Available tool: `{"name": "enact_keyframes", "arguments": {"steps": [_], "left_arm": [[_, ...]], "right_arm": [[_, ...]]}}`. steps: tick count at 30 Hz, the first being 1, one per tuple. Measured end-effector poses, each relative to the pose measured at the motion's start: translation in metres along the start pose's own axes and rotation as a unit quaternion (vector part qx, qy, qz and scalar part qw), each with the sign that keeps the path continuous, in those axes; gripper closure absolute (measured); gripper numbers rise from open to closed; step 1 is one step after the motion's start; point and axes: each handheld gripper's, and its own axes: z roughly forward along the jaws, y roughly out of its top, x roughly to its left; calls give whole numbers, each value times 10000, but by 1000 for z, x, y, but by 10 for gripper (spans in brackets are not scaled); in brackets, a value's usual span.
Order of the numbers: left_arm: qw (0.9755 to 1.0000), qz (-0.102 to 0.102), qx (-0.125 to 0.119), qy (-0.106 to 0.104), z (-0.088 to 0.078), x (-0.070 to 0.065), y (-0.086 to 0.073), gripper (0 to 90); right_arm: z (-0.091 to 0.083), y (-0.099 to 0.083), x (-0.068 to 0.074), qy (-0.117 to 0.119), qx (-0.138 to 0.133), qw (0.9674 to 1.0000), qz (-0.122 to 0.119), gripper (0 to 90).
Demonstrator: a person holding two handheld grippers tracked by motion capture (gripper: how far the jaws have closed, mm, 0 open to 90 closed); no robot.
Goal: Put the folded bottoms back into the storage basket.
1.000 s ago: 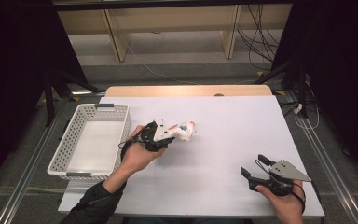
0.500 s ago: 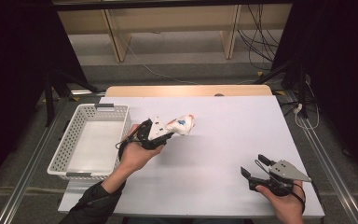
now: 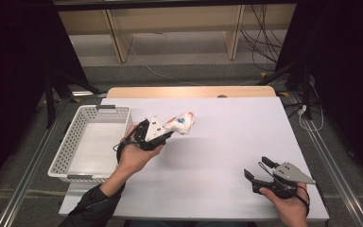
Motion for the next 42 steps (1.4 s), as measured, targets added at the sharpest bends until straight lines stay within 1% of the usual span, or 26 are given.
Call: {"name": "enact_keyframes", "arguments": {"steps": [15, 22, 29, 42], "left_arm": [[9991, -310, -267, 113, -8, 6, -1, 765], [9987, -355, -320, 156, -12, 9, -1, 764], [9987, -332, -329, 195, -16, 11, -1, 765], [9984, -359, -360, 263, -22, 15, -3, 765]], "right_arm": [[0, 0, 0, 0, 4, 10000, -17, 193], [0, 0, 0, -1, 4, 10000, -14, 193], [0, 0, 0, -4, 4, 10000, -14, 193], [0, 0, 0, 2, 8, 10000, -15, 193]]}}
